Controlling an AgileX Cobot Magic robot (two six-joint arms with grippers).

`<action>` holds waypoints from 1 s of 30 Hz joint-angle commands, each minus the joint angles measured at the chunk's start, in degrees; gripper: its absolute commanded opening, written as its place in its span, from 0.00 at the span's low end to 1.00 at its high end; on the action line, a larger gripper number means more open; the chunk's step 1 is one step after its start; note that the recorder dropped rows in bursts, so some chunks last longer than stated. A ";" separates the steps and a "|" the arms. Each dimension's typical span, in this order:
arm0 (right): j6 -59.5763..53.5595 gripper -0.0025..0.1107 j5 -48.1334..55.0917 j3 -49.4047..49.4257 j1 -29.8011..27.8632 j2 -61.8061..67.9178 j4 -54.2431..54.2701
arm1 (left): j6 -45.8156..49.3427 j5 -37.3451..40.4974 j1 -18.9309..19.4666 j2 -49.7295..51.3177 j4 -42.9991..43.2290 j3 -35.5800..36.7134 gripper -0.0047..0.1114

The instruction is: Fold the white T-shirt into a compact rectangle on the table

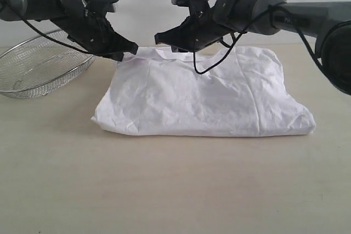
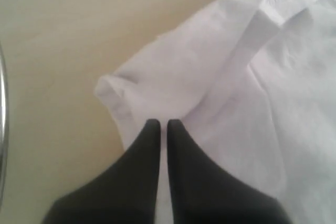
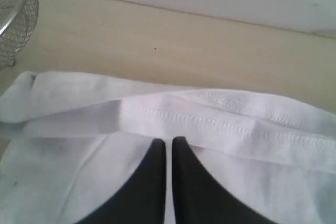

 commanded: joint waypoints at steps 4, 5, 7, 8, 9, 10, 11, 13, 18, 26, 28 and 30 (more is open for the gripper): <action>-0.59 0.02 5.09 -1.22 -0.60 0.21 -0.93 | 3.01 5.41 0.02 -0.04 -3.46 -0.30 0.08; -0.24 0.02 6.09 -1.10 -0.86 0.21 -1.40 | 4.83 6.27 0.02 -0.04 -5.43 -0.30 0.08; 1.75 0.02 8.08 -1.09 -1.48 0.21 -3.52 | 9.05 8.75 0.02 -0.04 -10.00 -0.30 0.08; 2.86 0.02 8.80 -1.09 -1.83 0.10 -4.60 | 11.06 9.93 0.02 -0.04 -11.92 -0.30 0.08; 3.77 0.02 9.54 -1.09 -2.07 -0.18 -5.49 | 12.77 11.29 0.02 -0.15 -13.83 -0.30 0.08; 4.69 0.02 10.89 -1.09 -2.39 -0.60 -6.79 | 13.62 12.55 0.02 -0.15 -15.42 -0.30 0.08; 5.56 0.02 12.28 -1.09 -2.50 -1.13 -7.98 | 14.30 14.34 0.02 -0.15 -16.28 -0.30 0.08; 6.84 0.02 16.05 -1.09 -2.51 -2.34 -11.24 | 15.75 18.18 -0.10 -0.15 -16.94 -0.30 0.08; 11.05 0.02 20.63 2.54 -2.51 -6.88 -15.69 | 16.82 21.55 -0.30 -0.15 -18.16 0.35 0.08; 12.67 0.02 19.75 14.48 -2.78 -10.34 -17.60 | 16.42 24.77 -4.23 2.32 -17.50 0.48 0.08; 12.56 0.02 18.87 16.63 -2.78 -10.35 -17.43 | 14.59 24.77 -5.15 3.55 -16.03 0.48 0.08; 12.56 0.02 17.81 18.61 -2.78 -10.35 -17.43 | 13.03 24.77 -5.45 4.61 -14.14 0.48 0.08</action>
